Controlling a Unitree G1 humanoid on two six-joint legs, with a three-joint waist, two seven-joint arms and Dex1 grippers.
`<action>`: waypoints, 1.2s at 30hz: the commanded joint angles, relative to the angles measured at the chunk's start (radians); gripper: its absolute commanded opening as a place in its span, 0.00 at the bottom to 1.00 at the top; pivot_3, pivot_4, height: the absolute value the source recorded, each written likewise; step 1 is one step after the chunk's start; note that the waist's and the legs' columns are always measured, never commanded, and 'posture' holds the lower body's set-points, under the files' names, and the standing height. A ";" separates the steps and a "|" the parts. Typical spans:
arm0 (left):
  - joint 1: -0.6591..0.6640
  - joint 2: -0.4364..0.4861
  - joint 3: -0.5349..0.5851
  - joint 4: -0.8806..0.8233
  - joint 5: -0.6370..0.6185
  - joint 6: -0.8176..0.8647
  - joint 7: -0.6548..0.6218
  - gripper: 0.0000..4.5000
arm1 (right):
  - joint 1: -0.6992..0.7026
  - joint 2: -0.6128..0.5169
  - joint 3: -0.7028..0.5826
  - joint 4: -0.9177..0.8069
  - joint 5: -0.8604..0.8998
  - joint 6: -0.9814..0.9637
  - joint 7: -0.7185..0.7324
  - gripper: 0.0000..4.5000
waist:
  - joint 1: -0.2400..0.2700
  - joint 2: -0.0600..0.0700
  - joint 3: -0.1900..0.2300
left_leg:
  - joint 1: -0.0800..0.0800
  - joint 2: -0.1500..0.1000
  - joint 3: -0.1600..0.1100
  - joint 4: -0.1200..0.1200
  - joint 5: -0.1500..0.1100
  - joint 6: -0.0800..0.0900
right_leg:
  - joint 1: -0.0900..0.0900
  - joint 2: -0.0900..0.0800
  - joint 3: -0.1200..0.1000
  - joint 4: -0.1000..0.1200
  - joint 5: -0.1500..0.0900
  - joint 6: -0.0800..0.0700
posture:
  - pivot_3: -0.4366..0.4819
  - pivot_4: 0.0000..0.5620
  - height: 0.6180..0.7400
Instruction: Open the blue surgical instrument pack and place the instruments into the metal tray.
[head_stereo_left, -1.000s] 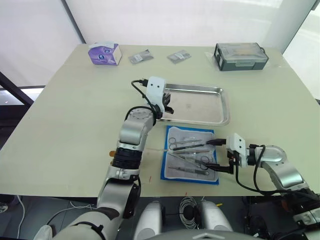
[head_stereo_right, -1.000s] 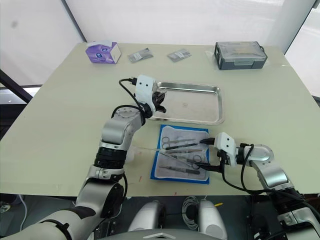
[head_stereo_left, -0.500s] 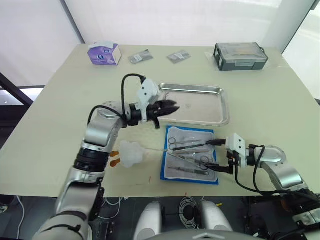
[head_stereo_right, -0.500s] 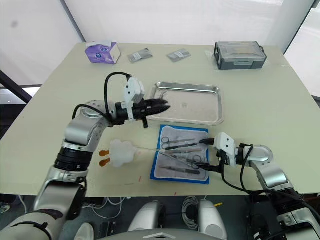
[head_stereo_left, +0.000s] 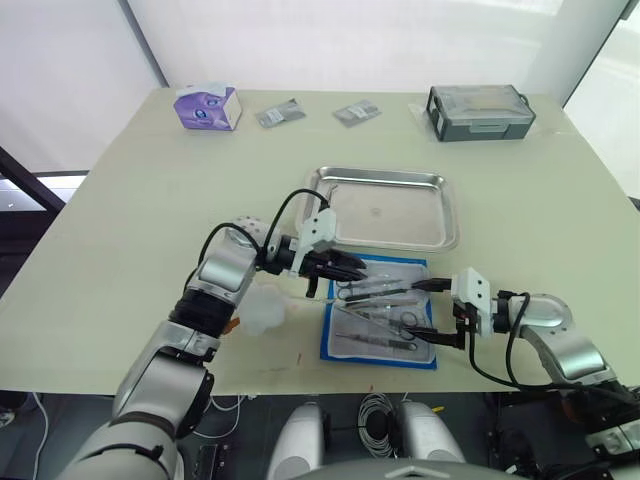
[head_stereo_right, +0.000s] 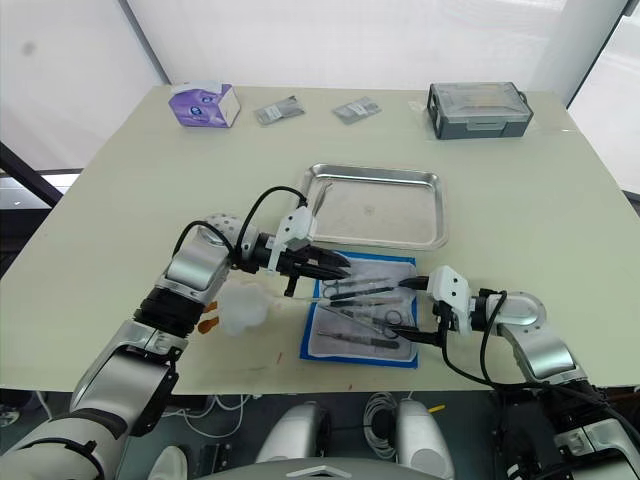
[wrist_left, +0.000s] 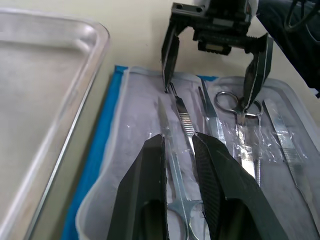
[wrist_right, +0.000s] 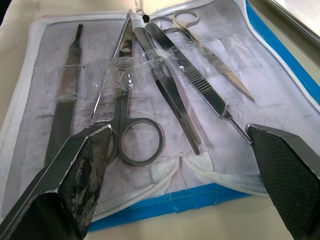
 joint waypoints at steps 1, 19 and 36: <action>-0.021 -0.011 -0.009 0.026 0.032 -0.044 0.001 0.20 | 0.065 -0.013 0.069 0.063 -0.080 0.066 -0.006 1.00 | 0.000 0.000 0.000 | 0.000 0.000 0.000 0.000 0.000 0.000 | 0.000 0.000 0.000 0.000 0.000 0.000 | 0.48 0.27 1.00; 0.004 -0.039 -0.011 0.077 0.107 -0.082 0.058 0.26 | 0.065 -0.017 0.067 0.057 -0.080 0.069 -0.009 1.00 | 0.000 0.000 0.000 | 0.000 0.000 0.000 0.000 0.000 0.000 | 0.000 0.000 0.000 0.000 0.000 0.000 | 0.48 0.27 1.00; 0.025 -0.048 -0.036 0.081 0.125 -0.110 0.059 0.37 | 0.070 -0.024 0.062 0.054 -0.079 0.071 -0.009 1.00 | 0.001 0.000 0.000 | 0.000 0.000 0.000 0.000 0.000 0.000 | 0.000 0.000 0.000 0.000 0.000 0.000 | 0.48 0.27 1.00</action>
